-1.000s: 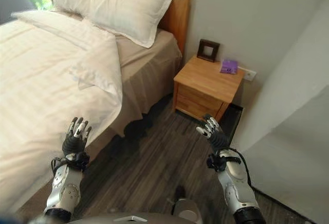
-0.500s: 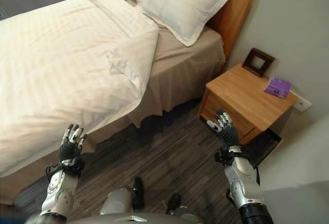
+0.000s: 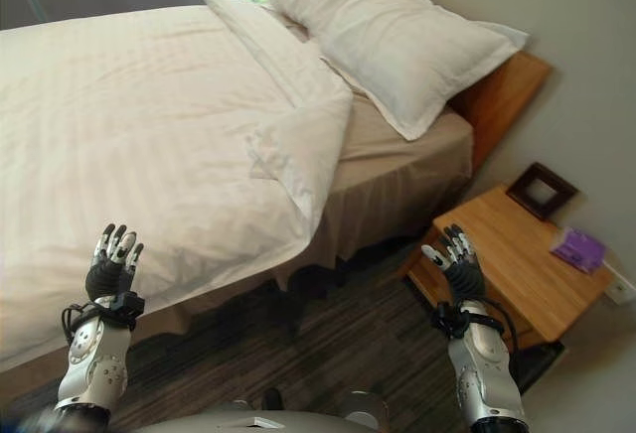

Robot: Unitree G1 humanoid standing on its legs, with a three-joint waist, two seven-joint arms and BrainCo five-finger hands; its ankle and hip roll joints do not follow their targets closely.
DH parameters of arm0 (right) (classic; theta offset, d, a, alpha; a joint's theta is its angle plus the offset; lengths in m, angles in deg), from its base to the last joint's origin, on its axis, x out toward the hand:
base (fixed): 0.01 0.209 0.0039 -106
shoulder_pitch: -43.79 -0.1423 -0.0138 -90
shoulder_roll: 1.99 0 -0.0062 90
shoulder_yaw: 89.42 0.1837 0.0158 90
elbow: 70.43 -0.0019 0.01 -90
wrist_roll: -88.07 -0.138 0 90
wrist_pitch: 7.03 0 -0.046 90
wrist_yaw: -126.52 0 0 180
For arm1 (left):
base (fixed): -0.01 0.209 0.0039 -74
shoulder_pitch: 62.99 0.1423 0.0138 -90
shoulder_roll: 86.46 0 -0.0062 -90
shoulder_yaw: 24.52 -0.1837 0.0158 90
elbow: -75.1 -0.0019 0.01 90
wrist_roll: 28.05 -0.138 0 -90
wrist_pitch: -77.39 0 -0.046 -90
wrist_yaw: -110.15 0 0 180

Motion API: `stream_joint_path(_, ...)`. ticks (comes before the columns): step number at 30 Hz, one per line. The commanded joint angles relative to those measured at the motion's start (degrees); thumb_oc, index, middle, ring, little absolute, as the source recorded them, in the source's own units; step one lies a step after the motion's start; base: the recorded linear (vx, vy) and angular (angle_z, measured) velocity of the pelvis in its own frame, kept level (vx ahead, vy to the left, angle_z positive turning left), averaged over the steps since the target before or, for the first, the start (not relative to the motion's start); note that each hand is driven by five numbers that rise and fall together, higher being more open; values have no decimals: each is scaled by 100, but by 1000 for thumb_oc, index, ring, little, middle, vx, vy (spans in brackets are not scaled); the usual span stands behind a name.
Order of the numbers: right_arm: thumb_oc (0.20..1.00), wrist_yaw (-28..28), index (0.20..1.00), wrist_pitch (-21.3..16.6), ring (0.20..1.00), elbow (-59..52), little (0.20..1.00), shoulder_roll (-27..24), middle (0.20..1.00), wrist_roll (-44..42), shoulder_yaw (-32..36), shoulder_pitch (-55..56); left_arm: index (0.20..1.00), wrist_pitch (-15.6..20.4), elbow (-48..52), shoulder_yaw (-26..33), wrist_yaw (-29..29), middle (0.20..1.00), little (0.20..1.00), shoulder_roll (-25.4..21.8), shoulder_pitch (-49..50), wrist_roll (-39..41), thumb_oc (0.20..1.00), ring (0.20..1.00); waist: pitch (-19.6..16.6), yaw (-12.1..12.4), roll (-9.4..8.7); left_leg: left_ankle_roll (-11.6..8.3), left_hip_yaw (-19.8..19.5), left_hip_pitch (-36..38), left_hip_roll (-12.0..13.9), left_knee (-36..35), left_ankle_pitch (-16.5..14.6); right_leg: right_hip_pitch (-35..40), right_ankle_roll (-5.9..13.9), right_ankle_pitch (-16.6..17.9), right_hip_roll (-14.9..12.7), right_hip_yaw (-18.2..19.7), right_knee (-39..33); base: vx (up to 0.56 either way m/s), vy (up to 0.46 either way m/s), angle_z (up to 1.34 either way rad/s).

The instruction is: Making the bed.

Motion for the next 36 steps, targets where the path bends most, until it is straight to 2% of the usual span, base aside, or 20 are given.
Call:
stream_joint_path(1,1000,32,1000,-346,1000,-119,1000,12,1000,137,477,-253,1000,228,385,-71,206,1000,1000,-297,-207,-121,1000,1000,105,-75,-205,-671,-53,156,490,-54,-8,459,155,1825,161,544,-1370,171,-191,65)
stream_joint_path(5,1000,48,1000,-326,1000,-143,1000,16,1000,179,543,-226,1000,230,324,-38,215,1000,1000,-294,-167,-116,1000,1000,75,-95,-258,-799,-233,278,574,-111,-82,448,271,2001,14,692,-2025,179,-195,40)
stream_joint_path(8,1000,62,1000,-324,1000,-129,1000,-6,1000,192,575,-202,1000,236,271,-28,230,1000,1000,-295,-115,-107,1000,1000,62,-154,-289,-924,-381,430,672,-171,-153,465,370,1996,54,730,-2561,206,-243,39)
stream_joint_path(10,1000,55,1000,-336,1000,-124,1000,-38,1000,224,546,-245,1000,269,275,64,208,1000,1000,-322,-62,-125,1000,1000,52,-88,-317,-1070,-400,569,865,-111,-238,472,404,2086,24,477,-2745,190,-338,28)
stream_joint_path(11,1000,55,1000,-338,1000,-122,1000,-38,1000,224,544,-246,1000,269,276,65,209,1000,1000,-322,-60,-124,1000,1000,56,-96,-312,-1074,-407,572,873,-107,-242,486,401,2087,30,466,-2753,103,-228,6)
stream_joint_path(14,1000,37,1000,-345,1000,-121,1000,-78,1000,202,502,-249,1000,285,302,122,176,1000,1000,-344,-38,-93,1000,1000,38,-77,-309,-1183,-500,600,1061,-6,-265,534,353,1833,126,468,-2656,93,-248,9)
stream_joint_path(15,1000,0,1000,-348,1000,-93,1000,-120,1000,152,472,-271,1000,304,277,168,142,1000,1000,-361,-42,-138,1000,1000,26,-50,-238,-1285,-580,619,1296,31,-100,551,227,1481,277,406,-2516,80,-345,26)
stream_joint_path(16,1000,-4,1000,-350,1000,-43,1000,-169,1000,127,450,-301,1000,318,288,200,124,1000,1000,-375,-39,-192,1000,1000,14,-40,-184,-1353,-638,572,1417,105,64,592,136,1352,381,306,-2517,84,-470,22)
stream_joint_path(18,1000,39,1000,-397,1000,-52,1000,-289,1000,65,445,-349,1000,310,275,216,111,1000,1000,-305,-105,-97,1000,1000,58,-83,-100,-1486,-727,261,1618,535,535,757,-31,1244,572,86,-2650,3,-396,25)
stream_joint_path(19,1000,155,1000,-492,1000,-83,1000,-407,1000,39,517,-405,1000,283,247,167,107,1000,1000,-255,-217,15,1000,1000,137,-98,-121,-1539,-612,-34,1755,1022,960,972,-166,1201,683,-97,-2900,-24,-331,38)
stream_joint_path(20,1000,156,1000,-494,1000,-81,1000,-409,1000,39,519,-410,1000,284,243,166,107,1000,1000,-253,-225,16,1000,1000,143,-123,-111,-1547,-652,-67,1765,1060,950,993,-174,1216,696,-130,-2929,-9,-432,50)
stream_joint_path(21,1000,316,1000,-557,1000,-118,1000,-426,1000,-101,570,-442,1000,257,243,27,66,1000,1000,-205,-279,45,1000,1000,200,-184,-173,-1489,-315,-271,1815,1384,1046,1163,-295,1135,762,-258,-3070,2,-203,44)
stream_joint_path(22,1000,318,1000,-558,1000,-118,1000,-427,1000,-103,574,-443,1000,258,241,23,63,1000,1000,-205,-285,45,1000,1000,205,-188,-172,-1489,-326,-283,1816,1404,1038,1173,-296,1140,763,-267,-3081,7,-259,49)
stream_joint_path(23,1000,333,1000,-554,1000,-125,1000,-417,1000,-165,593,-452,1000,235,261,-46,92,1000,1000,-167,-309,78,1000,1000,209,-189,-173,-1466,-293,-352,1709,1345,955,1230,-312,1123,784,-281,-3128,9,-119,36)
stream_joint_path(26,1000,277,1000,-492,1000,-214,1000,-379,1000,-143,597,-408,1000,184,191,-197,120,1000,1000,-86,-341,79,1000,1000,138,-210,-166,-1346,-179,-440,1137,815,529,1256,-294,1106,819,-329,-3197,26,-99,28)
stream_joint_path(27,1000,195,1000,-492,1000,-258,1000,-393,1000,-91,588,-357,1000,199,193,-262,133,1000,1000,-71,-269,-20,1000,1000,107,-191,-144,-1221,-200,-346,935,547,329,1222,-274,1068,836,-317,-3131,31,-40,19)
stream_joint_path(28,1000,197,1000,-443,1000,-224,1000,-403,1000,-23,566,-340,1000,185,205,-277,185,1000,1000,-69,-258,41,1000,1000,89,-213,-126,-1210,-99,-252,934,443,272,1211,-275,1006,870,-325,-3078,40,34,15)
stream_joint_path(29,1000,158,1000,-417,1000,-182,1000,-308,1000,-62,507,-292,1000,157,172,-379,222,1000,1000,11,-239,83,1000,1000,52,-244,-60,-1182,-223,-142,892,192,316,1125,-290,981,902,-294,-2999,32,61,7)
stream_joint_path(32,1000,191,1000,-429,1000,-133,1000,-171,1000,-161,535,-269,1000,138,174,-351,192,1000,1000,-8,-210,55,1000,1000,-13,-296,-38,-1123,-262,48,832,-115,308,1130,-266,958,890,-277,-2915,40,48,0)
stream_joint_path(36,1000,151,1000,-383,1000,-75,1000,-139,1000,-66,541,-251,1000,171,273,-99,124,1000,1000,-92,-83,56,1000,1000,-11,-226,-14,-1069,-308,255,777,-355,301,1072,-264,937,866,-180,-2788,4,32,-7)
